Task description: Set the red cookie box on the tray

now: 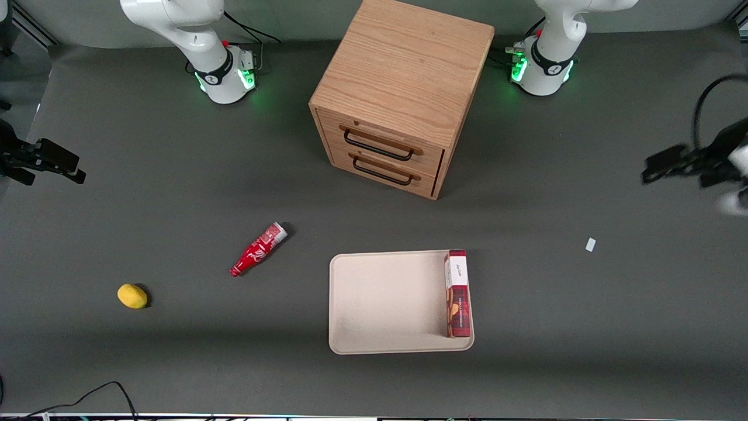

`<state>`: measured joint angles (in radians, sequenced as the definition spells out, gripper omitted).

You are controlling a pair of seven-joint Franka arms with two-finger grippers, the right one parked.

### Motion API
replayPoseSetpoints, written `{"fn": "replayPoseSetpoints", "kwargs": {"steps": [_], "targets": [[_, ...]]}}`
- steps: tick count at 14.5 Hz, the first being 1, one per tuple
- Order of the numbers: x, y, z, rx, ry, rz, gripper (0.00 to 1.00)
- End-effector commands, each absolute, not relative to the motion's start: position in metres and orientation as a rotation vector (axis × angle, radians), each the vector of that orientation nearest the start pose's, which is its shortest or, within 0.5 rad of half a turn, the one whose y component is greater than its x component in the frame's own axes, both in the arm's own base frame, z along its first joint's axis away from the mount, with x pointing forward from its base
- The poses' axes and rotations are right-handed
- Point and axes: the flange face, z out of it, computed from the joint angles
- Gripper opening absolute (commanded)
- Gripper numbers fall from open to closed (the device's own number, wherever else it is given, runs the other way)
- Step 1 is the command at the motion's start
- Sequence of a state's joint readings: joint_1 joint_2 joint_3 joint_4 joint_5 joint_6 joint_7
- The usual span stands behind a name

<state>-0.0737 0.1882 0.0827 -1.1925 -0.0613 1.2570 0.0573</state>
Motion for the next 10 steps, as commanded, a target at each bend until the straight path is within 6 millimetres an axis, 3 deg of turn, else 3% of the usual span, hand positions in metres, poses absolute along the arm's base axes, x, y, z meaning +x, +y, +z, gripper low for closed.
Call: {"fn": "replayPoseSetpoints", "kwargs": {"steps": [1, 4, 10], "targets": [[0.513, 0.009, 0.675, -3.196, 0.112, 0.238, 1.0], [0.47, 0.017, 0.679, -3.168, 0.105, 0.228, 1.0], [0.475, 0.02, 0.679, -3.138, 0.065, 0.24, 1.0]]}}
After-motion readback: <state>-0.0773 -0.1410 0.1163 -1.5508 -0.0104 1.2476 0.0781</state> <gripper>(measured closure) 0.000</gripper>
